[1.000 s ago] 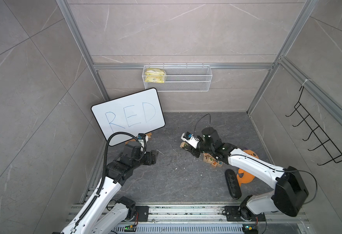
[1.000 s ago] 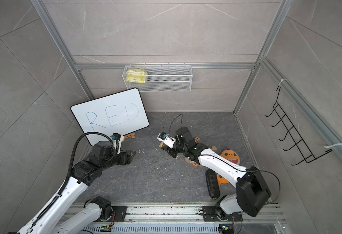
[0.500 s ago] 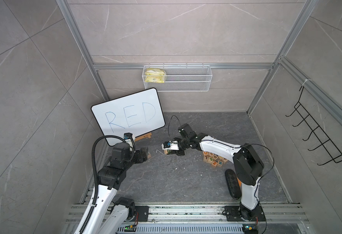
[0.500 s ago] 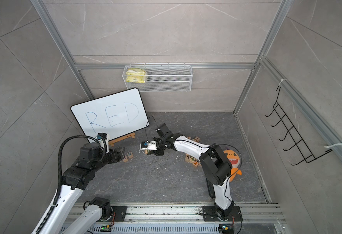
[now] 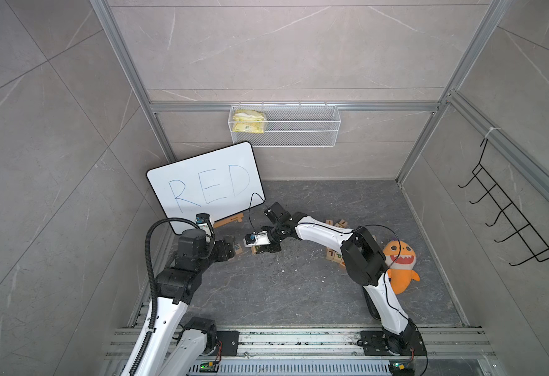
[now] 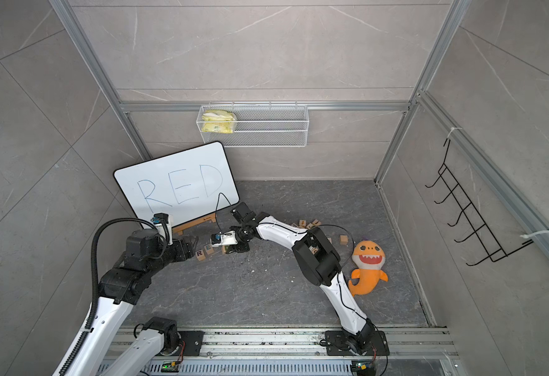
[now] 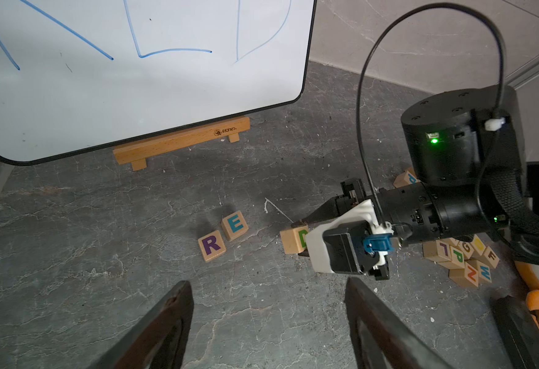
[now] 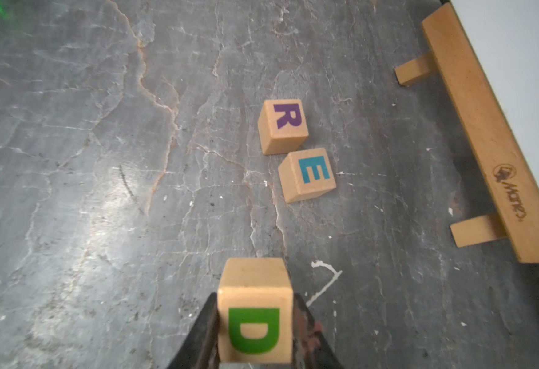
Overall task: Assemble the uppercase word "red" with letter blocks
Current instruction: Place the letter block at the center of the board.
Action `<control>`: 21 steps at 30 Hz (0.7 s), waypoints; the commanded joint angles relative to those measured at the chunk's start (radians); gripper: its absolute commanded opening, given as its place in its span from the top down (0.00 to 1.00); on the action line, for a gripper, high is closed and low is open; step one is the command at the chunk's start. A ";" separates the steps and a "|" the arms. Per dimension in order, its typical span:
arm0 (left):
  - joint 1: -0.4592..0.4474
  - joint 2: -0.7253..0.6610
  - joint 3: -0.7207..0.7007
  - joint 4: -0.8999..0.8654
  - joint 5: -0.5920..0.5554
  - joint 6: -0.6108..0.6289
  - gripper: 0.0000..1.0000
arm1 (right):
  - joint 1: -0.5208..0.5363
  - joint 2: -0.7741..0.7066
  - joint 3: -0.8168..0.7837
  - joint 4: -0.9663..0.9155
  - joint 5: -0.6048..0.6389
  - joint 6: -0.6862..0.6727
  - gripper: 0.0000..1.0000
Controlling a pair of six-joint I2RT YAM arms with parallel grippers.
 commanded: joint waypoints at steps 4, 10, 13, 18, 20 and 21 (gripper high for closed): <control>0.024 -0.009 0.010 0.015 -0.002 -0.001 0.21 | 0.020 0.106 0.149 -0.120 0.065 0.029 1.00; 0.043 -0.012 0.004 0.025 0.021 -0.007 0.21 | 0.030 0.153 0.218 -0.147 0.084 0.031 0.89; 0.050 -0.012 0.003 0.028 0.031 -0.008 0.21 | 0.034 0.158 0.224 -0.148 0.088 0.022 0.57; 0.054 -0.012 0.002 0.030 0.037 -0.010 0.21 | 0.033 0.156 0.218 -0.129 0.100 0.023 0.51; 0.054 -0.015 0.002 0.031 0.038 -0.013 0.21 | 0.034 0.155 0.219 -0.124 0.108 0.025 0.51; 0.055 -0.014 0.002 0.031 0.039 -0.011 0.21 | 0.035 0.153 0.219 -0.120 0.117 0.031 0.50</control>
